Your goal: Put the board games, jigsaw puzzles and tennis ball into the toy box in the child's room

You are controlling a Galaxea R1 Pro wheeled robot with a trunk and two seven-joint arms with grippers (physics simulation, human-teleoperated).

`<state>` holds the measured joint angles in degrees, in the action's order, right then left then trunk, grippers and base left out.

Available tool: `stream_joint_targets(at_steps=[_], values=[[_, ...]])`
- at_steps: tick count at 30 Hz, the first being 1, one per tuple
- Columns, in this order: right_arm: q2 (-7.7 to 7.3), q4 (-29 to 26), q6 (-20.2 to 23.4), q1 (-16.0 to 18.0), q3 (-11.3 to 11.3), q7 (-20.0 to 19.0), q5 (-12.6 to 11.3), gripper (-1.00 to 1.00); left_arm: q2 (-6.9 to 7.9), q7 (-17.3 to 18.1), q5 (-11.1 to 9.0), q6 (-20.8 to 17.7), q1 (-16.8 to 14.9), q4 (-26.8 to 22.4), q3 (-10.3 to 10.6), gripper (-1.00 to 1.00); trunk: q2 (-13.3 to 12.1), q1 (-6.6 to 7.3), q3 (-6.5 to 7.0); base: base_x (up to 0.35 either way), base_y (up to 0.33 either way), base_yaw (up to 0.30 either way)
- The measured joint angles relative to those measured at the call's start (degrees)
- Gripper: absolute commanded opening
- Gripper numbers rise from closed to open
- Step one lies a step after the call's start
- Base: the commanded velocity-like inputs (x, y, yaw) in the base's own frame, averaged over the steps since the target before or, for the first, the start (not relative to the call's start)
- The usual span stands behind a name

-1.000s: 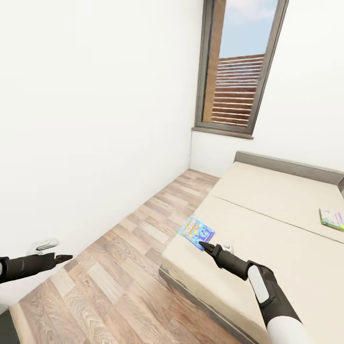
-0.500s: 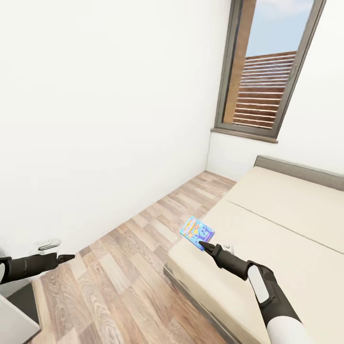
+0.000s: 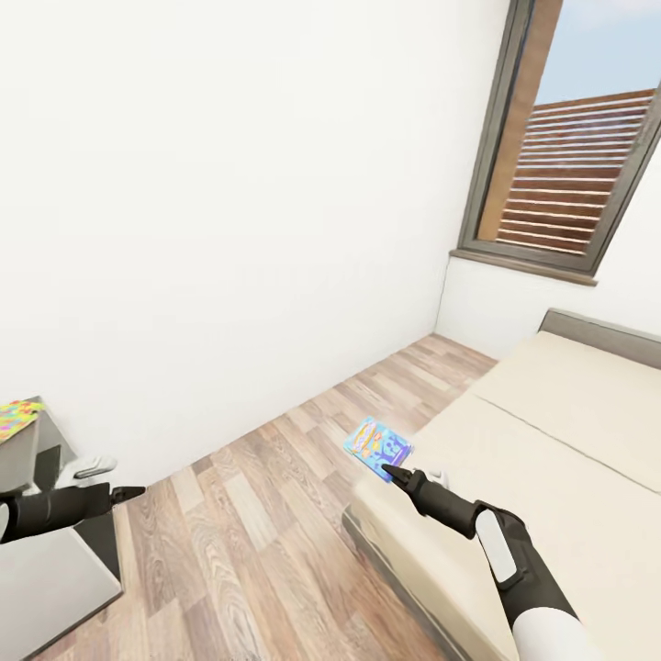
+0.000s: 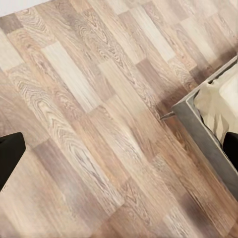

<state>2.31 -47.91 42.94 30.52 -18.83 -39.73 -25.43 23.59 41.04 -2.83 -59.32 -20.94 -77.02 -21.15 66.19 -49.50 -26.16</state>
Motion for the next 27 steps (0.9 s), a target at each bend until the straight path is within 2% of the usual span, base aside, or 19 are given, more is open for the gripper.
stream_joint_targets(at_steps=[23,27], values=[[0.0,0.04,-2.32,-0.07,0.0,-0.08,-0.03,-1.0,0.1,0.22,-0.5,-0.21,0.0,-0.86,-0.17,1.0,-8.82,4.83,3.96,0.0,0.0,0.291],[0.0,0.05,-2.51,-0.07,0.0,-0.1,-0.03,-1.0,0.4,3.44,-2.11,-0.2,0.0,-0.87,-0.18,1.0,-10.42,5.71,4.82,0.0,0.0,0.262]])
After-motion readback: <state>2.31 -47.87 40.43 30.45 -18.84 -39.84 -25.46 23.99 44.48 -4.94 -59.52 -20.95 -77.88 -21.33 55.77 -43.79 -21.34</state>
